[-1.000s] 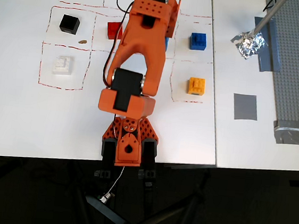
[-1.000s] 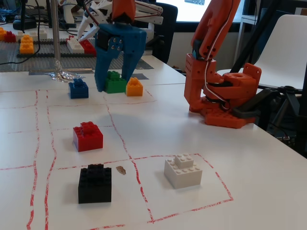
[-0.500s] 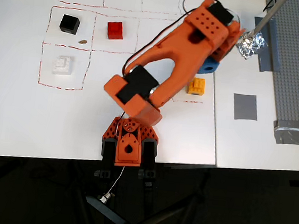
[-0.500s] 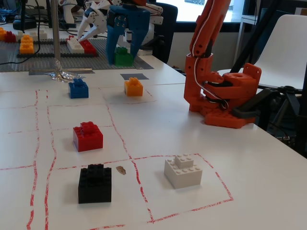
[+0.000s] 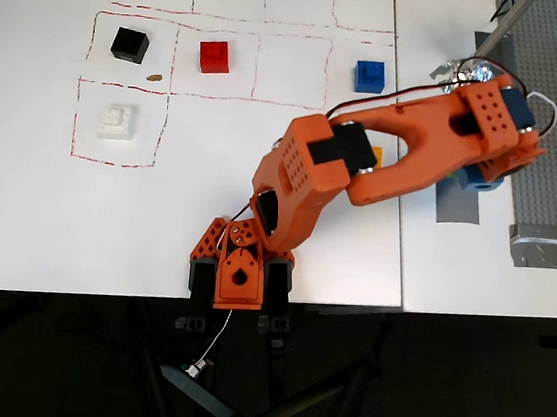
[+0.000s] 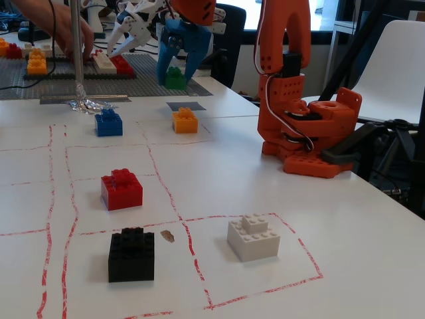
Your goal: Grab the block and put it in the grey marker
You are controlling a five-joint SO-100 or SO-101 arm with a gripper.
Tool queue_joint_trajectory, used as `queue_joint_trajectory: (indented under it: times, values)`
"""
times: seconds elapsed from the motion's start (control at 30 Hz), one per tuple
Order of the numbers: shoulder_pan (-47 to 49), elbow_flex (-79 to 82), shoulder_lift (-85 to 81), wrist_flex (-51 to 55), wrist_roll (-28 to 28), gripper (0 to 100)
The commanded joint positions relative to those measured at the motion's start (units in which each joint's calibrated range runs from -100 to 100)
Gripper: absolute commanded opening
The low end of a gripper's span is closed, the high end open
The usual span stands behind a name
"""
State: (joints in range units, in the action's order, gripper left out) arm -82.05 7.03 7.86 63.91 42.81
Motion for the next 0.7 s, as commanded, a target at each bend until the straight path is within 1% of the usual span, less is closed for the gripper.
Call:
queue_joint_trajectory:
  times: [0.0,0.23,0.5,0.57,0.67]
  values:
    - [-3.7,-6.1,-2.7,-1.5,2.1,0]
    - [-8.0,-5.4,0.4,-2.7,4.2,0]
    - [-7.9,-7.0,8.3,-5.2,2.9,1]
    - [-7.7,-7.5,9.8,-6.4,2.5,3]
    - [-7.6,-7.4,11.1,-8.6,2.2,9]
